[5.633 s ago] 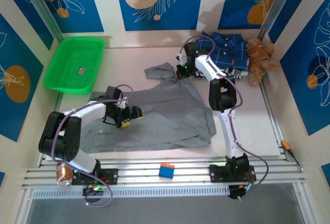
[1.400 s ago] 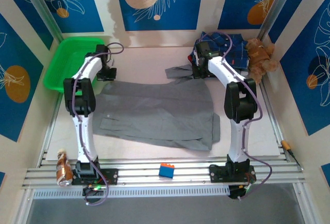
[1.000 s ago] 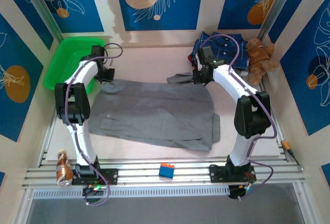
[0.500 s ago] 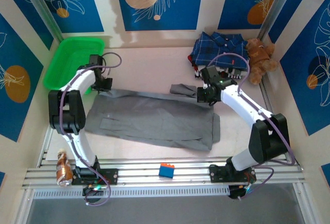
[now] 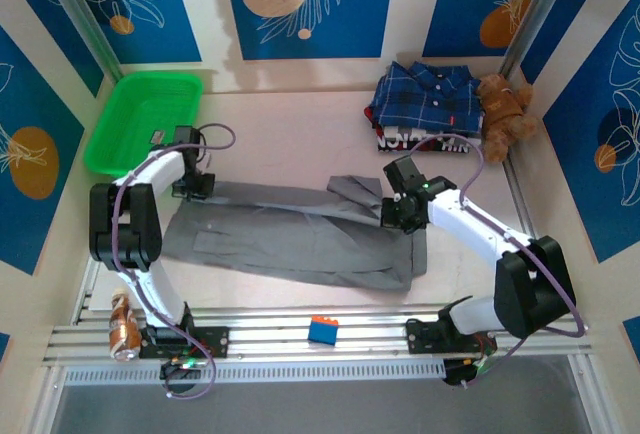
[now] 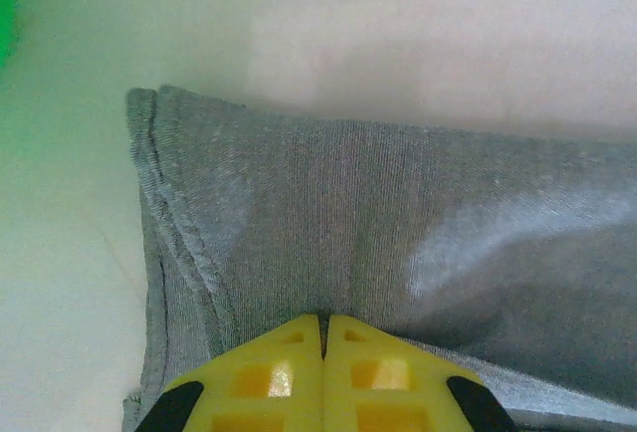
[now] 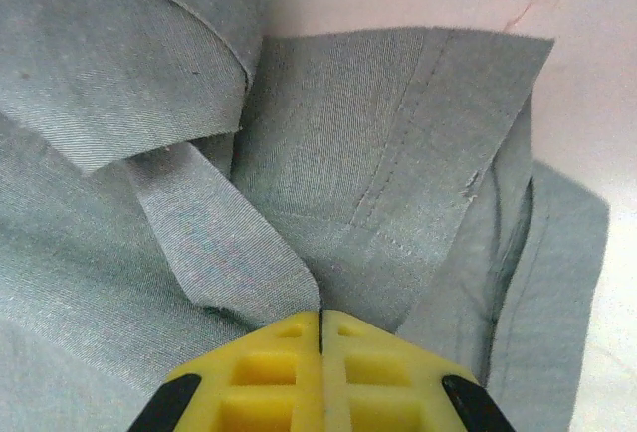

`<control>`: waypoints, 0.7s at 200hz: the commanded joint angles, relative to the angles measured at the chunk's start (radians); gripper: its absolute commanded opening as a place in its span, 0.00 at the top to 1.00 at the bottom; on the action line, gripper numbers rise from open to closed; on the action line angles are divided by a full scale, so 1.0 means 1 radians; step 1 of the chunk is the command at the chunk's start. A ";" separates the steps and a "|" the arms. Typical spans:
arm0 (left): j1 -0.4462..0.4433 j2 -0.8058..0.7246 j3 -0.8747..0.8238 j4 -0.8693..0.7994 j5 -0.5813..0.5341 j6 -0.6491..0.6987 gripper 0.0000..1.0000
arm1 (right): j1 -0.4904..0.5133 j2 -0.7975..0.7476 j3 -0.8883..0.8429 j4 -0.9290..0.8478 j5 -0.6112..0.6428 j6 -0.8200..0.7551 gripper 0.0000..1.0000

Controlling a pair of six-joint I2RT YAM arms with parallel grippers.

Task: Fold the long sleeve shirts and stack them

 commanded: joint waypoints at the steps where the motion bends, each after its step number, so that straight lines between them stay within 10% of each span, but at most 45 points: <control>1: 0.010 -0.023 -0.025 -0.043 -0.067 -0.047 0.81 | 0.023 0.008 -0.032 -0.023 -0.021 0.082 0.98; 31: 0.010 -0.061 -0.029 -0.046 -0.021 -0.139 0.39 | 0.058 0.016 -0.052 -0.050 -0.024 0.155 0.68; 75: -0.072 -0.211 -0.002 -0.012 0.180 -0.315 0.22 | 0.043 -0.164 -0.023 -0.088 -0.054 0.153 0.26; 140: -0.359 -0.119 0.065 0.238 0.465 -0.480 0.11 | -0.164 0.188 0.363 -0.146 -0.253 0.015 0.26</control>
